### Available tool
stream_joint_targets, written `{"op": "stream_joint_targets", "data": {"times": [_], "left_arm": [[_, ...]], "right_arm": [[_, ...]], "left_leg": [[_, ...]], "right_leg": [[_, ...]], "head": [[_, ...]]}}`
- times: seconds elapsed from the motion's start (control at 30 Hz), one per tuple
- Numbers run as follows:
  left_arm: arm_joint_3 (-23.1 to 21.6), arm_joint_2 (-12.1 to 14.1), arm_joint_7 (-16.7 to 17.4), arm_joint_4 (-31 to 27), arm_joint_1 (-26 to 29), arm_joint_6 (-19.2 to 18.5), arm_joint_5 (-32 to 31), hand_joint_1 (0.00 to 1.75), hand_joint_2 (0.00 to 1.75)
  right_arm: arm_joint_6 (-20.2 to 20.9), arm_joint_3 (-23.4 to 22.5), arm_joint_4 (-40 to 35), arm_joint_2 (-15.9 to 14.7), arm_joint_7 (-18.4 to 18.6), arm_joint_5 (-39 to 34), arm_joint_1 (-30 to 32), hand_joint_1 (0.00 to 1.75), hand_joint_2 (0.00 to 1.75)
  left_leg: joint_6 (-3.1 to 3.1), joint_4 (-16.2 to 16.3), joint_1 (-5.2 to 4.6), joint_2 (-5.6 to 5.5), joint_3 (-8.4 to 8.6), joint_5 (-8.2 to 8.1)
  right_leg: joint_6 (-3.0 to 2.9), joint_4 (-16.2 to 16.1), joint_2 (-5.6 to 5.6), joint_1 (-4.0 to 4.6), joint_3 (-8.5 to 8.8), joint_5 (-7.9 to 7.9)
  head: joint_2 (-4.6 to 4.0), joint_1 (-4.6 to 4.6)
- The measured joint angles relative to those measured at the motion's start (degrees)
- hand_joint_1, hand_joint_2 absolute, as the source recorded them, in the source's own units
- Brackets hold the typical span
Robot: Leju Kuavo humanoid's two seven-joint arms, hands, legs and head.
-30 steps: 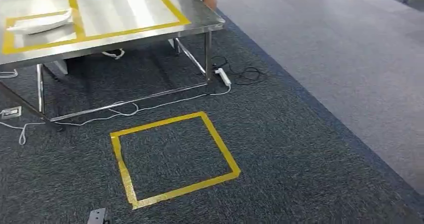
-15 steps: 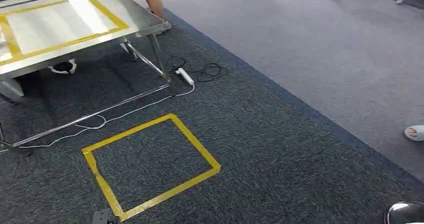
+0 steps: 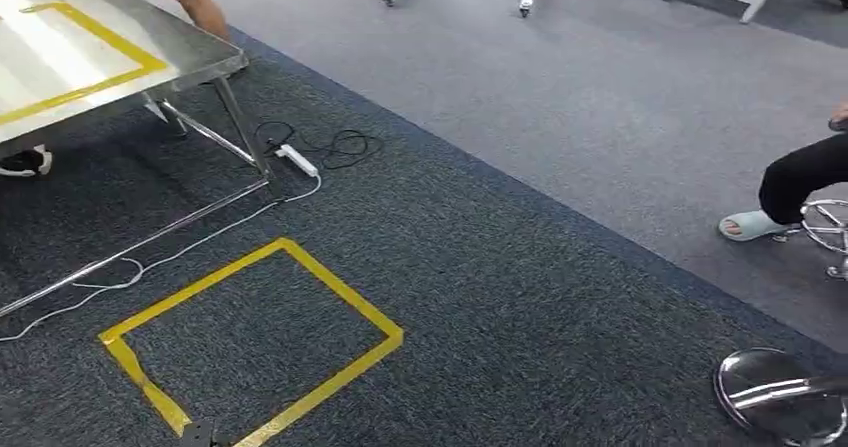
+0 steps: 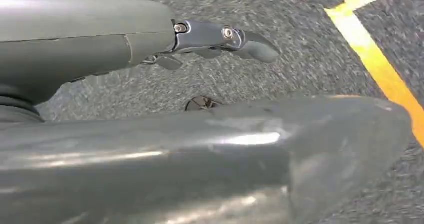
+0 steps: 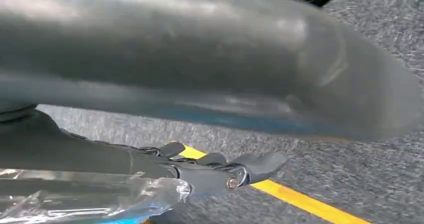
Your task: Take the parts from the cabinet and place them on the table.
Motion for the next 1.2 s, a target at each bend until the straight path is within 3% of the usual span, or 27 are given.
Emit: {"op": "stream_joint_targets", "data": {"times": [0.03, 0.07, 0.1, 0.17, 0.2, 0.23, 0.37, 0.4, 0.43, 0.5, 0.53, 0.57, 0.63, 0.67, 0.7, 0.73, 0.77, 0.87, 0.9, 0.93, 0.97, 1.03, 1.07, 1.1, 1.13, 1.17, 1.2], "left_arm": [[0.0, 0.0, -0.2, 0.0, 0.1, 0.0, -0.1, 0.0, 0.0], [0.0, 0.0, -0.4, 0.0, 0.0, 0.0, -0.1, 0.0, 0.0], [0.0, 0.0, -0.6, 0.0, 0.0, -0.1, -0.2, 0.0, 0.0], [0.0, 0.0, -0.7, 0.0, -0.1, -0.3, -0.2, 0.0, 0.0], [0.0, 0.0, -0.8, 0.0, -0.2, -0.3, -0.2, 0.0, 0.0], [0.0, 0.1, -0.8, 0.0, -0.2, -0.3, -0.2, 0.0, 0.0], [0.0, 0.1, -0.7, 0.0, -0.5, -0.4, -0.2, 0.0, 0.0], [0.0, 0.1, -0.6, 0.0, -0.6, -0.4, -0.2, 0.0, 0.0], [0.0, 0.1, -0.5, 0.0, -0.6, -0.5, -0.2, 0.0, 0.0], [0.0, 0.1, -0.3, 0.0, -0.4, -0.4, -0.2, 0.0, 0.0], [0.0, 0.1, -0.3, 0.0, -0.2, -0.4, -0.2, 0.0, 0.0], [0.1, 0.1, -0.3, 0.0, -0.1, -0.3, -0.2, 0.0, 0.0], [0.1, 0.1, -0.2, 0.0, -0.1, -0.3, -0.2, 0.0, 0.0], [0.1, 0.2, -0.2, 0.0, -0.1, -0.2, -0.2, 0.0, 0.0], [0.1, 0.2, -0.2, 0.0, -0.2, -0.2, -0.2, 0.0, 0.0], [0.1, 0.3, -0.2, 0.0, -0.2, -0.2, -0.1, 0.0, 0.0], [0.1, 0.2, -0.1, 0.0, -0.3, -0.2, -0.1, 0.0, 0.0], [0.2, 0.2, -0.1, 0.0, -0.5, -0.2, 0.0, 0.0, 0.0], [0.2, 0.1, -0.1, 0.0, -0.6, -0.2, 0.0, 0.0, 0.0], [0.2, 0.1, -0.1, 0.0, -0.6, -0.2, 0.0, 0.0, 0.0], [0.2, 0.1, -0.1, 0.0, -0.4, -0.2, -0.1, 0.0, 0.0], [0.2, 0.1, -0.1, 0.0, -0.2, -0.3, 0.0, 0.0, 0.0], [0.2, 0.1, -0.1, 0.0, -0.1, -0.3, 0.0, 0.0, 0.0], [0.2, 0.1, -0.1, 0.0, -0.1, -0.3, 0.0, 0.0, 0.0], [0.2, 0.1, -0.1, 0.0, -0.2, -0.3, 0.0, 0.0, 0.0], [0.2, 0.1, -0.1, 0.0, -0.2, -0.3, 0.2, 0.0, 0.0], [0.3, 0.1, -0.1, 0.0, -0.2, -0.4, 0.3, 0.0, 0.0]], "right_arm": [[0.0, 0.0, 0.0, 0.0, 0.0, -0.1, 0.1, 0.0, 0.0], [0.0, 0.0, 0.0, 0.0, 0.1, -0.2, 0.2, 0.0, 0.0], [-0.2, 0.0, 0.0, -0.1, 0.2, -0.3, 0.4, 0.0, 0.0], [-0.3, 0.0, 0.0, -0.3, 0.2, -0.3, 0.4, 0.0, 0.0], [-0.4, 0.0, 0.0, -0.3, 0.2, -0.3, 0.3, 0.0, 0.0], [-0.4, 0.0, 0.0, -0.3, 0.2, -0.3, 0.1, 0.0, 0.0], [-0.6, 0.0, 0.0, -0.4, 0.2, -0.2, 0.2, 0.0, 0.0], [-0.6, 0.0, 0.0, -0.4, 0.2, -0.1, 0.2, 0.0, 0.0], [-0.5, 0.0, 0.0, -0.4, 0.2, -0.1, 0.2, 0.0, 0.0], [-0.4, -0.1, 0.0, -0.4, 0.2, 0.0, 0.0, 0.0, 0.0], [-0.4, 0.0, 0.0, -0.4, 0.2, 0.0, 0.0, 0.0, 0.0], [-0.4, -0.1, 0.0, -0.5, 0.2, 0.0, 0.1, 0.0, 0.0], [-0.4, -0.1, 0.0, -0.5, 0.2, 0.0, 0.3, 0.0, 0.0], [-0.4, -0.1, 0.0, -0.5, 0.2, 0.0, 0.3, 0.0, 0.0], [-0.3, -0.1, 0.0, -0.5, 0.1, 0.1, 0.2, 0.0, 0.0], [-0.3, -0.1, 0.0, -0.5, 0.0, 0.2, 0.1, 0.0, 0.0], [-0.3, -0.1, 0.0, -0.4, 0.0, 0.3, 0.0, 0.0, 0.0], [-0.4, -0.1, 0.0, -0.5, 0.0, 0.3, 0.4, 0.0, 0.0], [-0.5, -0.1, 0.0, -0.5, 0.0, 0.4, 0.5, 0.0, 0.0], [-0.6, -0.1, 0.0, -0.5, 0.0, 0.4, 0.4, 0.0, 0.0], [-0.5, -0.1, 0.0, -0.5, 0.0, 0.4, 0.3, 0.0, 0.0], [-0.6, -0.1, 0.0, -0.5, 0.0, 0.4, 0.1, 0.0, 0.0], [-0.6, -0.1, 0.0, -0.5, 0.0, 0.4, 0.1, 0.0, 0.0], [-0.6, -0.1, 0.0, -0.5, 0.0, 0.5, 0.3, 0.0, 0.0], [-0.6, -0.1, 0.0, -0.5, -0.1, 0.6, 0.4, 0.0, 0.0], [-0.7, -0.1, 0.0, -0.5, -0.2, 0.9, 0.3, 0.0, 0.0], [-0.8, 0.0, 0.0, -0.5, -0.3, 1.1, 0.2, 0.0, 0.0]], "left_leg": [[0.01, 0.0, -0.01, 0.98, 0.01, -0.05], [0.0, 0.0, -0.02, 1.76, 0.06, -0.11], [-0.13, 0.0, 0.0, 2.51, 0.18, -0.21], [-0.58, 0.0, 0.11, 3.87, 0.66, -0.53], [-0.99, 0.1, -0.02, 4.52, 1.04, -0.79], [-1.44, 0.2, -0.45, 4.87, 1.13, -1.12], [-2.85, -0.2, -0.18, 6.64, 1.6, -1.19], [-3.17, 0.5, 0.01, 3.8, 1.42, -2.11], [-3.16, 3.5, 0.01, 1.35, 0.17, -4.27], [-3.1, 13.3, -0.03, -0.28, -4.6, -8.8], [-3.01, 17.6, -0.08, -0.58, -6.98, -10.03], [-2.9, 18.7, -0.1, -0.7, -7.89, -9.63], [-2.48, 13.9, -0.11, -0.89, -6.14, -5.19], [-2.15, 8.3, -0.11, -1.69, -3.59, -2.04], [-1.78, 3.3, -0.11, -3.79, -1.12, 0.1], [-1.34, 0.3, -0.11, -6.28, 0.03, -0.09], [-1.82, 0.1, -0.02, -5.53, -0.04, -0.19], [-0.75, -0.5, -0.23, -3.81, 0.27, 0.3], [-0.48, -1.1, -0.02, -2.77, 0.46, 0.78], [-0.13, -1.2, -0.07, -2.32, 0.51, 0.77], [-0.05, -1.2, -0.18, -1.34, 0.52, 0.75], [0.08, -1.2, -0.27, 0.69, 0.52, 0.6], [0.02, -1.1, -0.25, 1.6, 0.53, 0.54], [-0.12, -1.1, -0.21, 2.34, 0.58, 0.45], [-0.37, -1.1, -0.11, 2.98, 0.74, 0.3], [-0.75, -1.0, 0.06, 3.73, 1.0, 0.05], [-1.28, -0.8, 0.24, 4.39, 1.35, -0.31]], "right_leg": [[0.15, 3.3, -0.13, -0.11, -1.48, -0.94], [0.26, 3.5, -0.18, -0.22, -1.47, -0.41], [0.3, 1.0, -0.34, -0.31, 0.06, 1.32], [0.31, -9.2, -1.84, -0.43, 5.78, 5.78], [0.38, -14.1, -4.93, -0.39, 8.59, 6.84], [-0.32, -14.4, -4.87, -0.27, 8.94, 6.86], [-2.32, -14.6, -2.07, -0.06, 8.29, 7.24], [-2.64, -14.7, -1.5, -0.26, 8.3, 7.44], [-3.0, -14.7, -1.01, -0.34, 8.21, 7.61], [-3.34, -14.7, 0.63, -0.25, 7.9, 7.76], [-3.39, -14.7, 1.61, -0.15, 7.78, 7.8], [-3.42, -14.7, 2.46, -0.11, 7.76, 7.83], [-3.24, -14.7, 4.28, -0.06, 7.8, 7.97], [-3.06, -14.7, 5.27, -0.07, 7.83, 8.09], [-2.87, -14.7, 6.07, -0.2, 7.82, 8.21], [-2.5, -14.4, 6.76, 0.16, 7.5, 8.22], [-2.25, -14.4, 7.48, -0.06, 7.23, 8.32], [-1.0, -15.3, 9.27, -0.5, 6.52, 8.99], [-1.02, -14.5, 7.56, -0.4, 6.48, 8.57], [-0.91, -12.3, 4.08, -0.07, 5.4, 6.74], [-0.62, -8.1, 1.77, -0.08, 3.41, 4.11], [-0.2, 1.2, 0.2, -0.31, -0.94, -0.07], [0.05, 3.5, -0.06, -0.53, -1.94, -0.55], [0.29, 2.7, -0.22, -0.79, -1.44, 0.43], [0.51, -0.5, -0.49, -1.04, 0.41, 2.36], [0.8, -6.4, -1.32, -1.25, 3.7, 4.94], [1.17, -12.1, -3.1, -1.5, 7.17, 6.99]], "head": [[0.0, -0.04], [0.0, 0.0], [-0.02, 0.02], [0.0, 0.0], [0.0, 0.04], [0.0, -0.11], [0.0, -0.24], [0.0, -0.44], [0.0, -0.55], [0.0, -0.72], [0.0, -0.7], [0.0, -0.66], [-0.02, -0.66], [0.0, -0.68], [0.0, -0.68], [0.0, -0.68], [0.0, -0.66], [0.0, -0.74], [0.0, -0.63], [0.0, -0.24], [0.0, -0.09], [0.0, -0.11], [0.0, -0.15], [0.0, -0.13], [0.0, -0.13], [0.0, -0.15], [-0.02, -0.11]]}}
